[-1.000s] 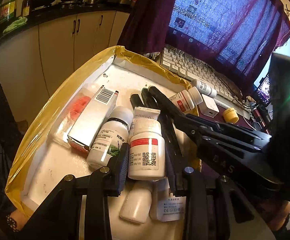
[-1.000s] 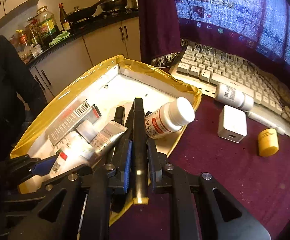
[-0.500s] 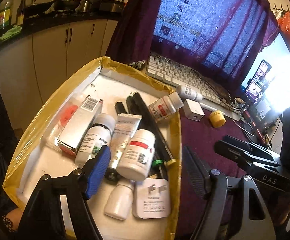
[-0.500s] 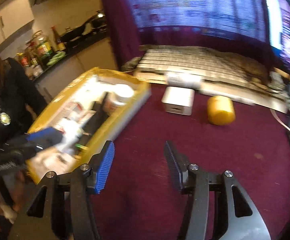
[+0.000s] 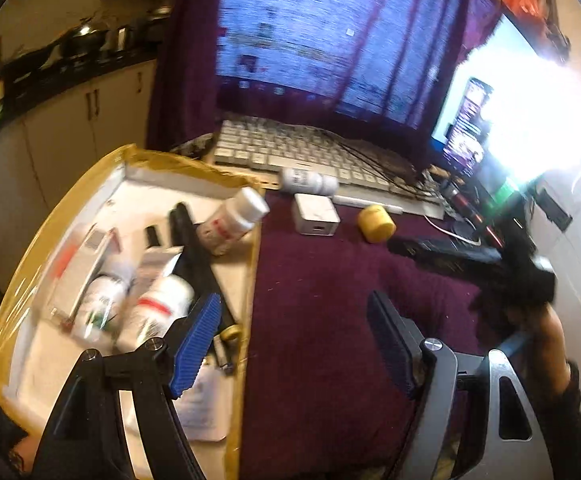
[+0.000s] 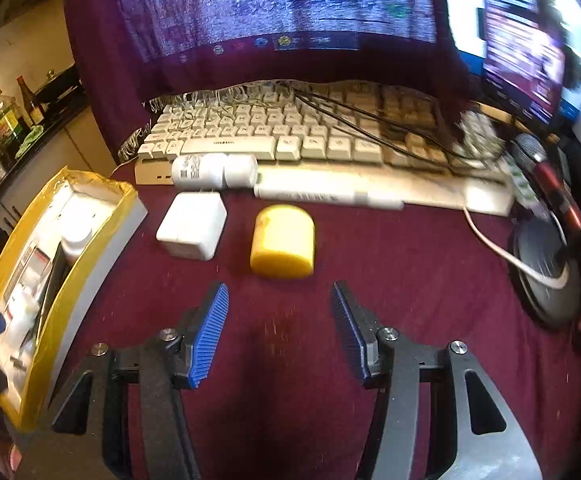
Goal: Organize objects
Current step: 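Withdraw right gripper and grasp yellow round jar on the desk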
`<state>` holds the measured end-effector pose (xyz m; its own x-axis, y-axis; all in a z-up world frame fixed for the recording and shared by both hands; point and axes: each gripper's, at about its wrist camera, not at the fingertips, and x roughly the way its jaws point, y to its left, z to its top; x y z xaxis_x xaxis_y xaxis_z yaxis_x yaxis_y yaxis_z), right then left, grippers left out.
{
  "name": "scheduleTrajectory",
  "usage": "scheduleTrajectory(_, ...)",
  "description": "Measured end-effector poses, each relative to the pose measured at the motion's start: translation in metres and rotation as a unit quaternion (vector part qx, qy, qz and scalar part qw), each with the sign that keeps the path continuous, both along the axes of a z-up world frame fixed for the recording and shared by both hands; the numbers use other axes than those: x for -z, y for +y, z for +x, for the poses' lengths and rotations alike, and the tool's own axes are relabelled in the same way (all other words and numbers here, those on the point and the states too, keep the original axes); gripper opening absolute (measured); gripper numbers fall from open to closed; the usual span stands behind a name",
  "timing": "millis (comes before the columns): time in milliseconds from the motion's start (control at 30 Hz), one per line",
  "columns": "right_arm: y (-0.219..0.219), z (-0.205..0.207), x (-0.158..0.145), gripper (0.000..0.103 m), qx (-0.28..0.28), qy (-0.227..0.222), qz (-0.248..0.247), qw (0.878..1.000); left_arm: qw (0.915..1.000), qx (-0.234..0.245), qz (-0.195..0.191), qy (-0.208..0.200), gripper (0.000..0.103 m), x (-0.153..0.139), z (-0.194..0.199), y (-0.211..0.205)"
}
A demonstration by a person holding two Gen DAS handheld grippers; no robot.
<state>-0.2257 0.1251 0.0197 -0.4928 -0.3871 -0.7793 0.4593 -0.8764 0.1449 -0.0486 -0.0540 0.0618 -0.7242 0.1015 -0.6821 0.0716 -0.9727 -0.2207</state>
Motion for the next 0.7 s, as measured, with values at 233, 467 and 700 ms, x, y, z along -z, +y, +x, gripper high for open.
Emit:
scheduleTrajectory(233,-0.016,-0.032,0.015,0.052,-0.002,-0.028,0.020,0.999,0.9999,0.006,-0.005,-0.015,0.070,-0.004,-0.031,0.012)
scheduleTrajectory(467,0.019,-0.015,0.012,0.038,-0.008,-0.034,-0.040,0.999,0.9993,0.018,0.001,-0.033,0.070,-0.004,-0.062,0.024)
scheduleTrajectory(700,0.061,0.024,0.015,0.038,0.005,-0.019,-0.042,0.999,0.9973,0.028,0.000,-0.068,0.070,0.008,-0.113,0.043)
